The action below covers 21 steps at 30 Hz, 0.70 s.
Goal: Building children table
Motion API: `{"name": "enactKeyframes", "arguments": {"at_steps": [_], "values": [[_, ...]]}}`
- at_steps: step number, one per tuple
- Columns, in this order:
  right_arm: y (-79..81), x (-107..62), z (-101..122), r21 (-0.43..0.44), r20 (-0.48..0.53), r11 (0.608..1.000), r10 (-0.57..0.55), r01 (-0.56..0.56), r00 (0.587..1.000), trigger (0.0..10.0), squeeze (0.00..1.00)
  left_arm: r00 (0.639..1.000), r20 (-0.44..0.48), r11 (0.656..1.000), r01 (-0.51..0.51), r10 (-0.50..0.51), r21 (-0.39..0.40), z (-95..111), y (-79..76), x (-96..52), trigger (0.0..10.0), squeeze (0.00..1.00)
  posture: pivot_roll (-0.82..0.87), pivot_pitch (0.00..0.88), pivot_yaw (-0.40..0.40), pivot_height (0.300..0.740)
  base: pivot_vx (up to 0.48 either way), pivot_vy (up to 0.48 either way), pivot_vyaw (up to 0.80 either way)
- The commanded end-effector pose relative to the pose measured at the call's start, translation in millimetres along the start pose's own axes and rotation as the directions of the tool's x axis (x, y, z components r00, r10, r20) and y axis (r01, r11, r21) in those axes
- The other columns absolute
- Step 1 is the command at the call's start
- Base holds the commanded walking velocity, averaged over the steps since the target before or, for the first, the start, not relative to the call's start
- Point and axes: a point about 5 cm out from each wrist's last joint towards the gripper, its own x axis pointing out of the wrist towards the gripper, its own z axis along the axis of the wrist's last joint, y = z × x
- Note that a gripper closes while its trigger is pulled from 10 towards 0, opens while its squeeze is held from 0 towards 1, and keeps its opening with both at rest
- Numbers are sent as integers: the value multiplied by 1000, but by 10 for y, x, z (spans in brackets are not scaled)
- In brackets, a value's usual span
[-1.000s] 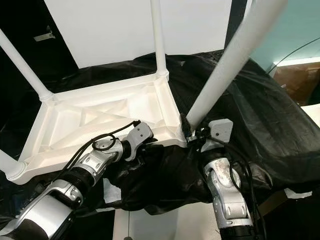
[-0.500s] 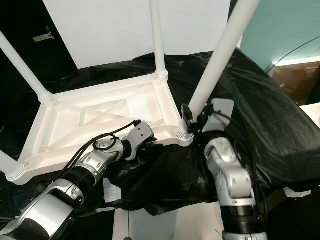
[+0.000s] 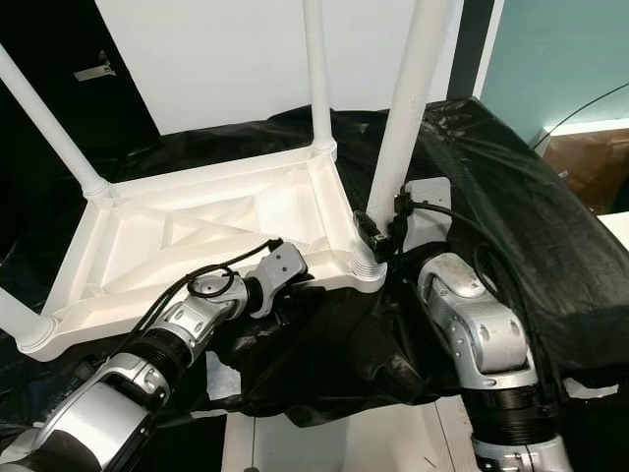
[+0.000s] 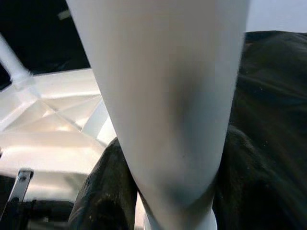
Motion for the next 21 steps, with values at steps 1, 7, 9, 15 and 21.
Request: {"name": "enactKeyframes", "arguments": {"at_steps": [1,7,9,15,21], "values": [[-72,-96,-610,7,-329,999,-29,33,944,10000,0,993,-122,1000,6,-9,-27,-287,-62,-47,10000,0,-176,24,71,740,0,0,0],[-36,-150,-740,25,-370,1000,-7,17,929,10000,0,992,-123,1000,4,-8,-26,-294,-59,-54,10000,0,-175,25,77,740,0,0,0],[-21,-164,-773,32,-379,999,-2,15,926,10000,0,992,-124,1000,4,-7,-25,-296,-58,-57,10000,0,-175,25,77,740,0,0,0],[85,-175,-780,106,-383,994,33,9,923,10000,0,991,-133,1000,9,-11,-14,-304,-46,-70,10000,0,-182,30,91,740,0,0,0],[35,-102,-543,187,-334,979,-9,76,943,10000,0,991,-132,1000,18,-18,-2,-278,-46,-54,10000,0,-181,29,95,740,0,0,0]]}}
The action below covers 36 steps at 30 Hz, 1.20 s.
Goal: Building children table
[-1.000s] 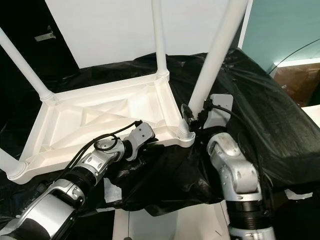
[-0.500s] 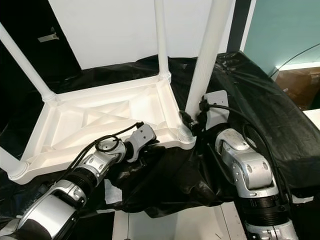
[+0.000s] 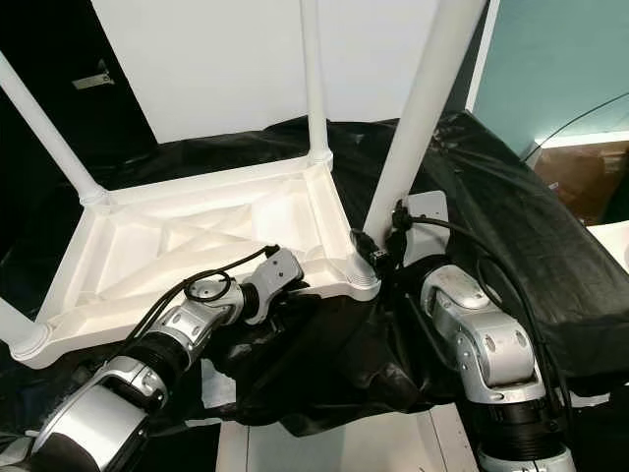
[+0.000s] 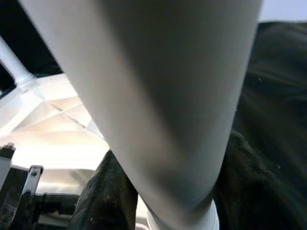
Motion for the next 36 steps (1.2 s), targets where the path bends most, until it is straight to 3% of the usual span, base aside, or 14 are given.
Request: {"name": "enactKeyframes", "arguments": {"at_steps": [1,13,28,36], "values": [[-43,-2,-442,114,-266,992,-29,61,964,10000,0,993,-116,1000,21,-20,5,-216,-36,-37,10000,0,-181,29,95,740,0,0,0],[55,40,-197,136,-284,990,7,33,959,10000,0,993,-114,1000,17,-18,-4,-235,-46,-43,10000,0,-175,30,79,740,0,0,0],[-57,13,2,163,-391,986,53,13,919,10000,0,994,-109,1000,16,-17,-7,-226,-61,-18,10000,0,-177,26,71,740,0,0,0],[-70,10,71,112,-436,993,69,-22,897,10000,0,994,-110,1000,11,-12,-8,-231,-56,-21,10000,0,-175,23,65,740,0,0,0]]}}
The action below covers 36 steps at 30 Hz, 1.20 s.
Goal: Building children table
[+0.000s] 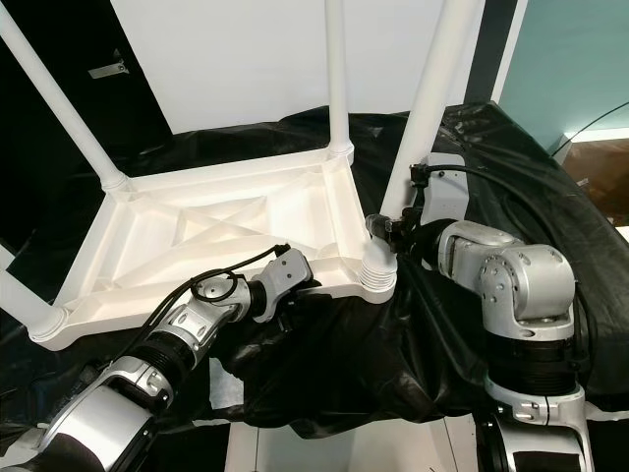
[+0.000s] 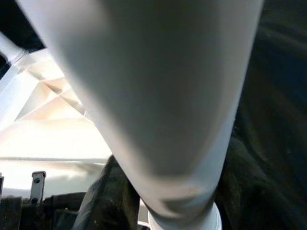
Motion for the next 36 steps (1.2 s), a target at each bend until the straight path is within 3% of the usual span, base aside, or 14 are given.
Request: {"name": "enactKeyframes", "arguments": {"at_steps": [1,5,9,11,20,25,36], "values": [[35,62,-325,28,-223,999,49,-44,974,10000,0,992,-128,998,-27,20,-51,-305,-30,-67,10000,0,-175,23,65,740,0,0,0],[25,51,-332,-81,-245,995,35,-57,969,10000,0,992,-127,998,-32,25,-53,-314,-34,-69,10000,0,-171,22,59,740,0,0,0],[29,50,-343,-115,-247,991,32,-62,968,10000,0,992,-126,998,-33,26,-54,-317,-36,-71,10000,0,-171,22,59,740,0,0,0],[108,35,-398,-189,-253,976,55,-106,966,10000,0,992,-127,998,-34,27,-55,-328,-41,-76,10000,0,-173,25,57,740,0,0,0],[75,64,-426,-210,-218,976,3,-50,976,10000,0,992,-127,998,-34,27,-54,-328,-43,-77,10000,0,-177,28,59,740,0,0,0],[47,115,-346,-273,-87,961,-57,31,995,10000,0,992,-127,998,-32,25,-48,-323,-45,-67,10000,0,-179,25,62,740,0,0,0],[154,231,-375,-338,-29,941,-28,16,999,10000,0,991,-132,998,-39,33,-44,-320,-23,-75,10000,0,-166,19,64,740,0,0,0]]}}
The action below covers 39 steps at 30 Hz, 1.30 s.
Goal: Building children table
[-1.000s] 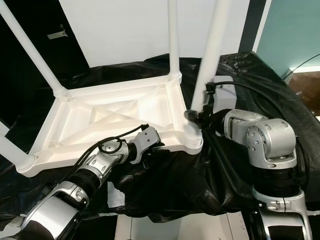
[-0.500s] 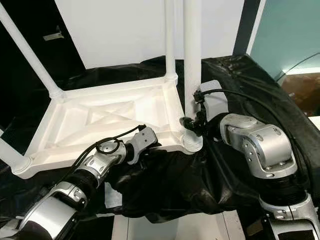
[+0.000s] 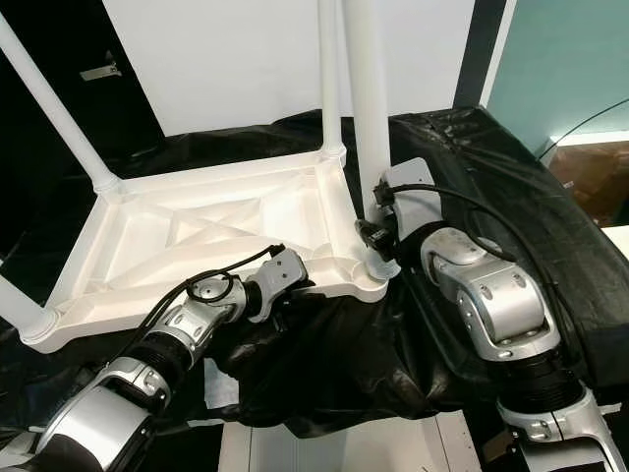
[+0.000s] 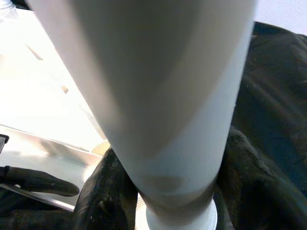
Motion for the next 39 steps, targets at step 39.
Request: {"name": "enactKeyframes", "arguments": {"at_steps": [39], "values": [[415,25,-532,111,-90,988,120,-110,989,10000,0,994,-109,1000,-9,7,-19,-245,-47,-29,10000,0,-177,17,72,740,0,0,0]]}}
